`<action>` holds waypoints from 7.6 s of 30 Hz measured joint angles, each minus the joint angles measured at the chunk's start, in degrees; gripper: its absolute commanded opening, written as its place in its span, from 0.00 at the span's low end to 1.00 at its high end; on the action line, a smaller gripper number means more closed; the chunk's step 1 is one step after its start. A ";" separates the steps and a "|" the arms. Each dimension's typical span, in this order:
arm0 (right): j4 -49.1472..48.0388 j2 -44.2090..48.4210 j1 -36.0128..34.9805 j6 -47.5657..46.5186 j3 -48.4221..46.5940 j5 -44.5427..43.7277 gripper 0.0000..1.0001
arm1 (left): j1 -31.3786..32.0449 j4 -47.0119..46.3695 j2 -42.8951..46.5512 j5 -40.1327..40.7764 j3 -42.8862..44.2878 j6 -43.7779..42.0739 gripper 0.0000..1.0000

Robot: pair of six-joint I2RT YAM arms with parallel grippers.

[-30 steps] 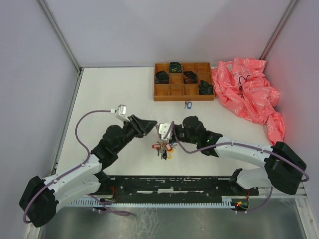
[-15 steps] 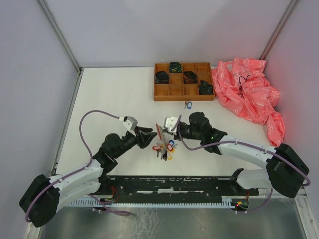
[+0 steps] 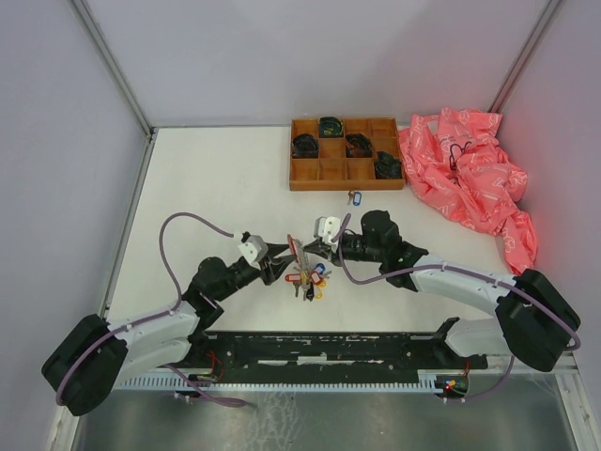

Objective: Put the keys on the keyring

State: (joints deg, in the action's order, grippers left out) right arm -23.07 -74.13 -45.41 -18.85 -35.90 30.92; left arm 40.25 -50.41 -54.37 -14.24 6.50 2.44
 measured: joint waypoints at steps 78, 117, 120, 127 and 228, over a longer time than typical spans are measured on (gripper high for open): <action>18.91 1.09 1.29 -2.69 -8.15 0.66 0.45 | 6.49 52.39 -0.83 5.49 29.81 -18.49 0.16; 37.64 -18.51 1.29 18.64 -25.35 -10.69 0.54 | -7.54 32.20 -22.80 5.05 19.47 35.87 0.45; 39.15 -19.39 1.27 18.60 -27.78 -10.64 0.53 | -9.53 30.82 -19.65 5.35 18.45 36.44 0.45; 42.47 -27.15 0.20 19.04 -36.20 -10.69 0.52 | -17.20 27.56 -17.68 4.57 13.09 37.77 0.43; 39.82 -36.48 3.58 27.50 -40.33 -12.28 0.42 | -16.37 1.11 -42.71 -6.84 14.23 35.12 0.10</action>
State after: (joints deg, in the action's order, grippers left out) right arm 16.75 -110.61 -41.82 8.64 -76.23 18.63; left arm 23.88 -49.30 -97.08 -21.08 20.73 37.56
